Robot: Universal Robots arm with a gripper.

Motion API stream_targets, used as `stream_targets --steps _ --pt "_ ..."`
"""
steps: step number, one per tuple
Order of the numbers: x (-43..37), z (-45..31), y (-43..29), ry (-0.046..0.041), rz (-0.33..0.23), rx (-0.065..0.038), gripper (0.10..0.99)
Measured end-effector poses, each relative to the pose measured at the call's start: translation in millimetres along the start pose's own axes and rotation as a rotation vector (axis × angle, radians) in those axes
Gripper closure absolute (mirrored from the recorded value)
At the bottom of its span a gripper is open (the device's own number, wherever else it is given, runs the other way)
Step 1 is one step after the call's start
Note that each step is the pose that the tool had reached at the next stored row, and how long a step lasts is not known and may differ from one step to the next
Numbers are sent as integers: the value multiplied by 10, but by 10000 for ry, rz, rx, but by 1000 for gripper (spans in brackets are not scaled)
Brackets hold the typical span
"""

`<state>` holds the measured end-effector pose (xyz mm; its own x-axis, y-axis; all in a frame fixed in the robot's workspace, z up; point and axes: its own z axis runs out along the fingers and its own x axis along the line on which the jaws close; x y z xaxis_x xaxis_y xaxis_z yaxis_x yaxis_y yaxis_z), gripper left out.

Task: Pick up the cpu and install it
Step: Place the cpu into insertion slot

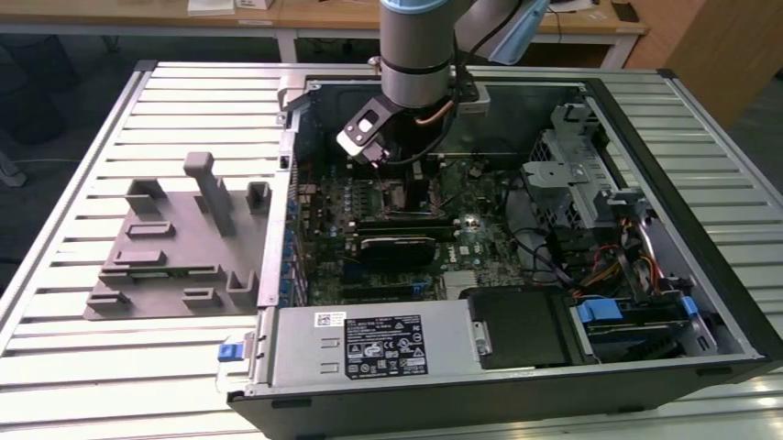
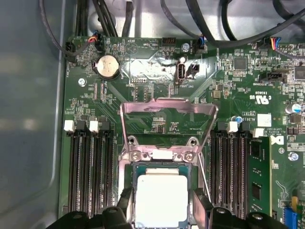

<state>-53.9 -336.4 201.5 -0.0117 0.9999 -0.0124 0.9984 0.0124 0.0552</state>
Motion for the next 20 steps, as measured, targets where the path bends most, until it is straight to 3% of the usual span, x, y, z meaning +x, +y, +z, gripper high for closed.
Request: stream_targets --steps 7,8,9,12,13,15,16,18,20 --pt "0 -2 0 -1 0 0 486" --pt "0 -3 0 -1 -1 0 553" --pt "0 -3 0 -1 -1 1 553" --pt "0 -3 0 -1 0 0 729" --pt "0 -4 0 -1 -1 1 729" --pt "0 -4 0 -1 0 1 847" --pt "0 -5 0 -1 0 1 847" --pt "0 -5 0 -1 -1 1 965" --pt "0 -6 0 -1 0 1 980"
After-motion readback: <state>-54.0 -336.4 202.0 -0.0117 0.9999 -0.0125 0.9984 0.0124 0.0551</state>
